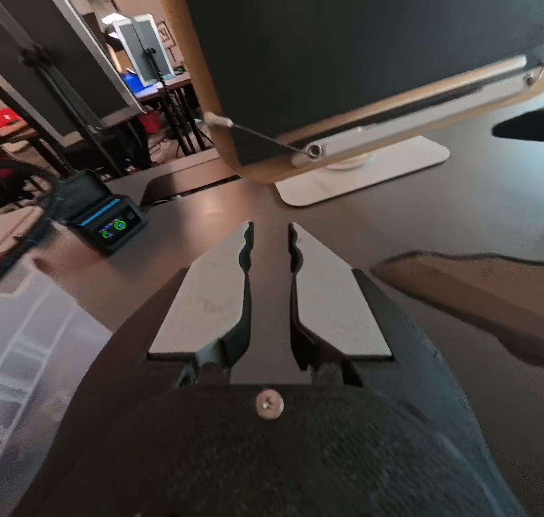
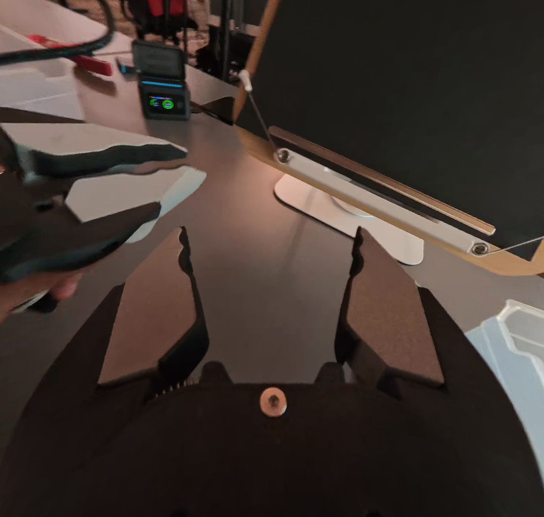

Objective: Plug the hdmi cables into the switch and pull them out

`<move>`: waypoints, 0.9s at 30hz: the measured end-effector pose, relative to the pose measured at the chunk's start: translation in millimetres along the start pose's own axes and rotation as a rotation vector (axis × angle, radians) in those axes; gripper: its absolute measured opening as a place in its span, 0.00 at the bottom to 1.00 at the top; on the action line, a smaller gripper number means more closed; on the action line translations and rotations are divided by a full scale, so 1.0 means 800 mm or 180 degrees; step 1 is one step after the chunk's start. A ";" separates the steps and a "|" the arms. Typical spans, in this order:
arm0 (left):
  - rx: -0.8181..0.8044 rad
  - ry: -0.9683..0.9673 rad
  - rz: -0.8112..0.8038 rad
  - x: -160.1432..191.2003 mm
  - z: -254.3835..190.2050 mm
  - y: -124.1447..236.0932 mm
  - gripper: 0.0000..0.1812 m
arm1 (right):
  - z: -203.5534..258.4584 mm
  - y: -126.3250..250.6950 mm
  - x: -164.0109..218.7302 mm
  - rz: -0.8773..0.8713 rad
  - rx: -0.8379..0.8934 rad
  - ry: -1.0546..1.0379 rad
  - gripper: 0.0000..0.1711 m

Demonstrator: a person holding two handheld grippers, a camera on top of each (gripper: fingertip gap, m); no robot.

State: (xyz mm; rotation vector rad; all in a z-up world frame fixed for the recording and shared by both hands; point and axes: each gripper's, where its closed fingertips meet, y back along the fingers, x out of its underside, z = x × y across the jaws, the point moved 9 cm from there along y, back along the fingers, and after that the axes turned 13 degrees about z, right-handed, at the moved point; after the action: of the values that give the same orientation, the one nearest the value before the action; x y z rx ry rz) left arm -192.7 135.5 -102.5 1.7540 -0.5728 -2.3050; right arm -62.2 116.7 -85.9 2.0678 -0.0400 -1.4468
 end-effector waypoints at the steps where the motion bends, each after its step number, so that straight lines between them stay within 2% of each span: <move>1: 0.0057 -0.0037 0.0059 0.003 -0.003 -0.008 0.14 | -0.002 -0.013 0.005 -0.0048 0.0047 -0.0005 0.58; 2: 0.0115 -0.0083 0.0117 0.002 -0.004 -0.012 0.23 | -0.003 -0.024 0.007 0.0005 -0.0028 -0.0010 0.52; 3: 0.0162 -0.0116 0.0119 0.000 -0.005 -0.015 0.27 | -0.005 -0.030 0.004 0.0117 -0.0125 -0.0060 0.54; 4: 0.0171 -0.0135 0.0093 0.000 -0.005 -0.017 0.26 | -0.009 -0.033 0.001 0.0106 -0.0126 -0.0069 0.56; 6: 0.0108 -0.0142 0.0111 0.000 -0.004 -0.019 0.27 | -0.015 -0.039 -0.001 0.0021 -0.0062 -0.0083 0.51; 9: 0.0090 -0.0115 0.0055 0.000 -0.003 -0.017 0.27 | -0.011 -0.046 0.003 0.0133 -0.0175 -0.0128 0.52; 14: 0.0119 -0.0088 0.0011 0.000 -0.003 -0.013 0.27 | -0.003 -0.041 0.004 0.0112 -0.0201 -0.0094 0.51; 21: 0.0189 -0.0188 0.0014 0.001 -0.005 -0.006 0.32 | -0.006 -0.032 0.006 0.0049 -0.0244 -0.0143 0.49; 24: 0.0224 -0.0284 0.0023 0.000 -0.004 0.016 0.33 | -0.010 -0.032 0.008 0.0038 -0.0242 -0.0160 0.49; 27: 0.0587 -0.0308 -0.0062 -0.009 0.001 0.071 0.33 | -0.012 -0.033 0.013 0.0070 -0.0317 -0.0174 0.49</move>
State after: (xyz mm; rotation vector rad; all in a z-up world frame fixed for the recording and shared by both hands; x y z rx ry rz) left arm -196.2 87.1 -72.4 1.7381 -0.8126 -2.4305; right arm -58.0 139.1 -105.3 1.9421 -0.0125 -1.4623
